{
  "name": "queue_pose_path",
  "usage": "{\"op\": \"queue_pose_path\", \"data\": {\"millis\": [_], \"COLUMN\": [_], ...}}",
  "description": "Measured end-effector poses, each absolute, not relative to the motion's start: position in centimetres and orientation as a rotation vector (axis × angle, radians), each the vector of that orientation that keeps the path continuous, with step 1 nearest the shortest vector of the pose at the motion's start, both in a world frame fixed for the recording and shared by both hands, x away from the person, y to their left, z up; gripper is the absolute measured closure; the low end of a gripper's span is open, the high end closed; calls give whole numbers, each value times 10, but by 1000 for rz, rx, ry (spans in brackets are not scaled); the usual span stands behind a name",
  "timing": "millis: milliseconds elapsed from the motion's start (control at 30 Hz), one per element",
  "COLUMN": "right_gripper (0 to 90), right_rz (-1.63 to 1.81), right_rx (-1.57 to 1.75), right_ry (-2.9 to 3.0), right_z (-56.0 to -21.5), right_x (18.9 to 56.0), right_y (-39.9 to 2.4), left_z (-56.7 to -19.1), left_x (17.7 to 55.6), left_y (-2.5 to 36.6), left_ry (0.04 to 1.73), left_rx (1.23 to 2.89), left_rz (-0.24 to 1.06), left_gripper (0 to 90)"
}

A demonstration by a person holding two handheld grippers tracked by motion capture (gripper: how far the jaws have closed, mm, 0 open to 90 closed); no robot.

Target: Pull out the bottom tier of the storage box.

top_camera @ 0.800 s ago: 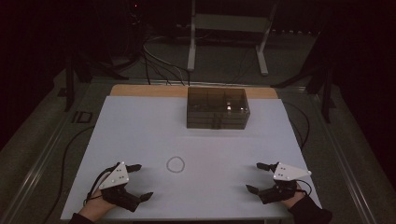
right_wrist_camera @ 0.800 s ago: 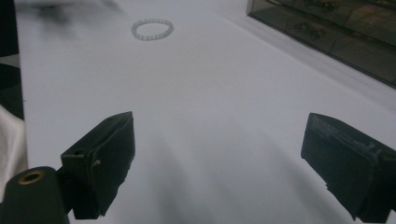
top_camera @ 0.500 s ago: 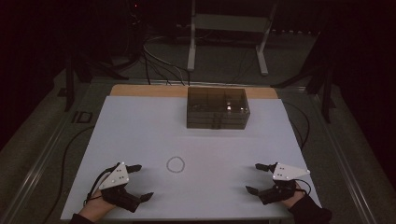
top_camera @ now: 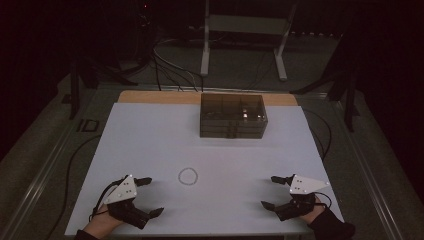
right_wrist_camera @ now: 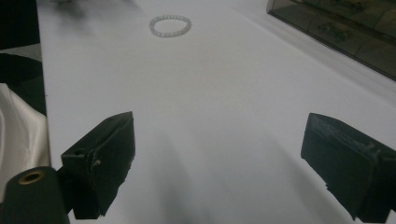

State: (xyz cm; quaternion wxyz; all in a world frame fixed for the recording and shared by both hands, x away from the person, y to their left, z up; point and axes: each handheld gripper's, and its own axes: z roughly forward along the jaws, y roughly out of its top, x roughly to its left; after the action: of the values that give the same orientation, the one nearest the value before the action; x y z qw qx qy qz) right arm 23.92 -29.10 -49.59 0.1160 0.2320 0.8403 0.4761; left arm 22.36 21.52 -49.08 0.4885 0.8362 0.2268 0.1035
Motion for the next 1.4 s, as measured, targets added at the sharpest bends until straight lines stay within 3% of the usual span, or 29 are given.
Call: {"op": "queue_pose_path", "data": {"millis": [1400], "right_gripper": [103], "right_rz": [1315], "right_rx": [411], "right_ry": [2408], "right_z": [-414], "right_x": [259], "right_y": [-267], "left_z": [-488], "left_x": [221], "left_y": [215], "left_ry": [529], "left_rx": [2001], "left_rz": [246], "left_gripper": [0]}}
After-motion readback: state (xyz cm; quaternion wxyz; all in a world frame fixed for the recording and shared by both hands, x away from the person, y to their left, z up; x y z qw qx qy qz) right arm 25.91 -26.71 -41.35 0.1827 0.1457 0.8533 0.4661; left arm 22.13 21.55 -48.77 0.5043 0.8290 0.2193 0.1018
